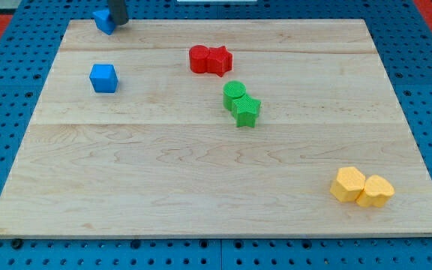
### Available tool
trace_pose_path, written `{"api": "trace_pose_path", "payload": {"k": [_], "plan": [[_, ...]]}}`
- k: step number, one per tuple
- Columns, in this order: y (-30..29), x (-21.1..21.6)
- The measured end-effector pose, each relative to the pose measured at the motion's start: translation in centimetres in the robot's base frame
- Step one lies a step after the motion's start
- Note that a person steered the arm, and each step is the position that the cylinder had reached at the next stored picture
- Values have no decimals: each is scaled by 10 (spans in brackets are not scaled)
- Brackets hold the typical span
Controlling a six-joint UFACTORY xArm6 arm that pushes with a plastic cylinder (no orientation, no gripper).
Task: Move your arm to the bottom center
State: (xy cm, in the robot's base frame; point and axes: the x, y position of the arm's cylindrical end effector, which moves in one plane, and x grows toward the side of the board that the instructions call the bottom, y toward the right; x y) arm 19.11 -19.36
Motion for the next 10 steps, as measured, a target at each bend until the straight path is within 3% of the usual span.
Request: {"api": "trace_pose_path", "payload": {"k": [2, 4, 7, 9, 10], "plan": [[-50, 1], [-31, 77], [-111, 140], [-103, 209], [-103, 222]]}}
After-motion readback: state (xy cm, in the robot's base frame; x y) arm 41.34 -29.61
